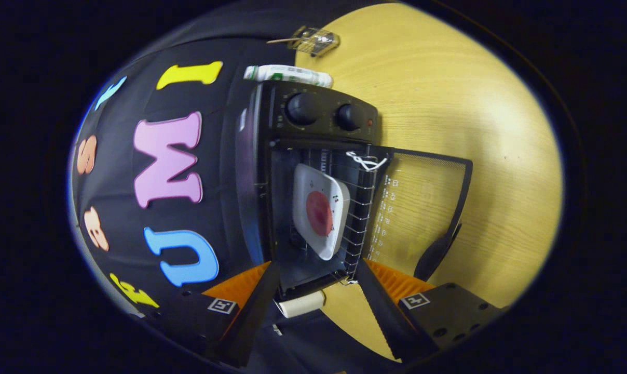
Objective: Open the toaster oven, put the food inside, and close the toaster oven door.
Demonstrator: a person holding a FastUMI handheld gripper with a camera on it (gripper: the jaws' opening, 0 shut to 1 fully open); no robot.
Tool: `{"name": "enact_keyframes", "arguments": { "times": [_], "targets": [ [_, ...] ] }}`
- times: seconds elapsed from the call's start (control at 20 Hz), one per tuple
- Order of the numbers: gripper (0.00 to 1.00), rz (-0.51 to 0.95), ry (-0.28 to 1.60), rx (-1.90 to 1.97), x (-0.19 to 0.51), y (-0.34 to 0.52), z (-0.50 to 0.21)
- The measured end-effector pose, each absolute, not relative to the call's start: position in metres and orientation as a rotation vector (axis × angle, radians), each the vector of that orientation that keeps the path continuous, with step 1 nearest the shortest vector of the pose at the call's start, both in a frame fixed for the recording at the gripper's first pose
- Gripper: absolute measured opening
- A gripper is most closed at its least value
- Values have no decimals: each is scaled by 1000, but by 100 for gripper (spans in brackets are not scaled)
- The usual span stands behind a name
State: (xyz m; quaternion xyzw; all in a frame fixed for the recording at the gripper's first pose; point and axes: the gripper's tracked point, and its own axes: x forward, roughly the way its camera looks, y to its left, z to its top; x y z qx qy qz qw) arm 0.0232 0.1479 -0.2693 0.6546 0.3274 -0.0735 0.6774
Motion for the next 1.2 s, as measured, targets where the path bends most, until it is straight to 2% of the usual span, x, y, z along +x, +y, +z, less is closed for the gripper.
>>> {"name": "enact_keyframes", "arguments": {
  "times": [0.15,0.25,0.45,0.8,1.2],
  "targets": [
    [98,20,718,1226,-2,149,-246],
    [98,90,716,1097,-20,147,-243],
    [98,112,793,913,-56,146,-263],
    [99,220,830,350,-93,154,-285],
    [99,222,1031,83,-126,157,-383]
  ]
}}
